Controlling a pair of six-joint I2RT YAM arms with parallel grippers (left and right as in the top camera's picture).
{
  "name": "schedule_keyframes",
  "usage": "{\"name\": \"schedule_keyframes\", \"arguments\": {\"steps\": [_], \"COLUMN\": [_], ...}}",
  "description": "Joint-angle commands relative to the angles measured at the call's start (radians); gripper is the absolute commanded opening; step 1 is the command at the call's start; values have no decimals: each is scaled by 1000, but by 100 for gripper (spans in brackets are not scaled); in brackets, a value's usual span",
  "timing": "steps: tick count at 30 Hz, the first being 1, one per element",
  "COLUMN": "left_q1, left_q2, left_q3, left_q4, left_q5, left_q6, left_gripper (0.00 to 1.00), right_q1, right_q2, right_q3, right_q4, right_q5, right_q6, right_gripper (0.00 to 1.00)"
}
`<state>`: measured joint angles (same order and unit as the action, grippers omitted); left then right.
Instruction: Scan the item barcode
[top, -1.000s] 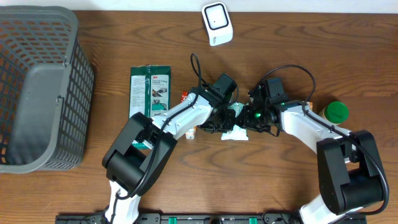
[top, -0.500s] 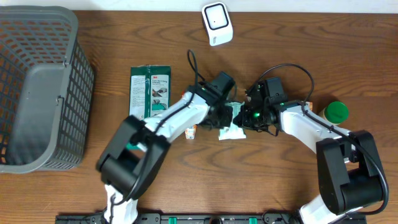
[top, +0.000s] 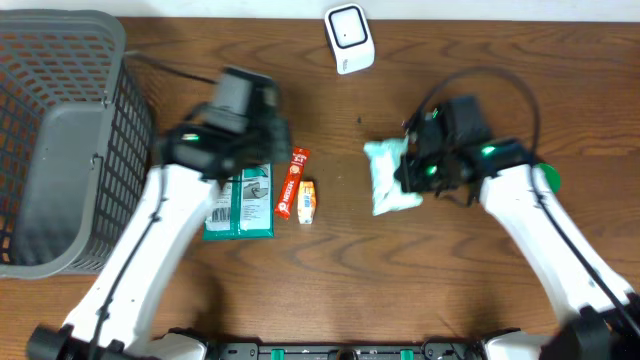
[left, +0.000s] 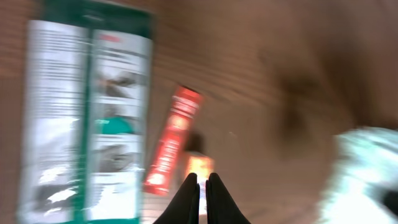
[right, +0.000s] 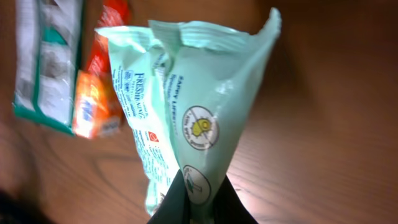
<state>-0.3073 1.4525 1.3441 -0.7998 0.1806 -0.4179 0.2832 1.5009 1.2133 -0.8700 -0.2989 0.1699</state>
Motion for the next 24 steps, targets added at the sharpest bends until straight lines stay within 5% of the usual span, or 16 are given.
{"name": "schedule_keyframes", "arguments": {"steps": [1, 5, 9, 12, 18, 24], "left_q1": [137, 237, 282, 285, 285, 285], "left_q2": [-34, -35, -35, -35, -35, -35], "left_q3": [10, 9, 9, 9, 9, 9], "left_q4": [-37, -82, -109, -113, -113, -113], "left_q5": [-17, -13, -13, -14, -13, -13], "left_q6": [9, 9, 10, 10, 10, 10], "left_gripper": [8, 8, 36, 42, 74, 79], "right_q1": [6, 16, 44, 77, 119, 124], "right_q2": [-40, -40, -39, -13, 164, 337], "right_q3": [242, 426, 526, 619, 1007, 1167], "right_q4": [-140, -224, -215, -216, -279, -231], "right_q5": [158, 199, 218, 282, 336, 359], "right_q6": [-99, -135, -188, -219, -288, -416], "right_gripper": [1, 1, 1, 1, 1, 1]}}
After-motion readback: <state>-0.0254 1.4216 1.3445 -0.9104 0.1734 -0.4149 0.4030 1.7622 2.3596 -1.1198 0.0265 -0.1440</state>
